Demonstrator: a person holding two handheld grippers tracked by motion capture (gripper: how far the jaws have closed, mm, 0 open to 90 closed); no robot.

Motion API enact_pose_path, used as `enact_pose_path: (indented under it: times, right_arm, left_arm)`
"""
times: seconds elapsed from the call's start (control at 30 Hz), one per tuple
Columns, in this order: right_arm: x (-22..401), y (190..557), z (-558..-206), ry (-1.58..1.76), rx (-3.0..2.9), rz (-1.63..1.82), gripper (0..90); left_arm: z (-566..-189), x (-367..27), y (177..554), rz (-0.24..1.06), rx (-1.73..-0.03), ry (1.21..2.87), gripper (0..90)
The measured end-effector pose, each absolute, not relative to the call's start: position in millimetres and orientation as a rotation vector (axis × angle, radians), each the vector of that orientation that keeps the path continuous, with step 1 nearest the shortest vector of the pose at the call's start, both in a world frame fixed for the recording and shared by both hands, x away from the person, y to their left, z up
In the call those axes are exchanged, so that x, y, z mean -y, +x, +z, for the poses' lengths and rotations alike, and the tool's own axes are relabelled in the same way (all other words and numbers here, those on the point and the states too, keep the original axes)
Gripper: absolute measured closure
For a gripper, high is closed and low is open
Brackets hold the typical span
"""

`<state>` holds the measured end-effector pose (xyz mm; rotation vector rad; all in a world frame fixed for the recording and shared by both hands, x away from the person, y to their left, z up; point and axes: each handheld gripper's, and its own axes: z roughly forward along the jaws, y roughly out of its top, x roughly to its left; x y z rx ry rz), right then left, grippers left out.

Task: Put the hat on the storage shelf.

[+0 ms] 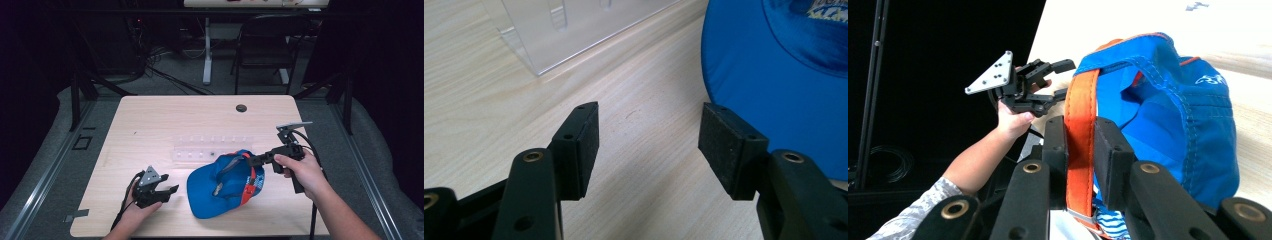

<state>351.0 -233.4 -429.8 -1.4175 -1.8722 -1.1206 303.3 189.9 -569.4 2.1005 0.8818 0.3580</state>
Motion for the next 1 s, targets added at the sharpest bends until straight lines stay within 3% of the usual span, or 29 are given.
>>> enact_pose_path:
  times: [1.0]
  right_arm:
    - [206,345,-369,-1.304,1.915,-1.164,77.4]
  left_arm:
    - [-569,-198,304,0.362,-0.909,2.081,42.0]
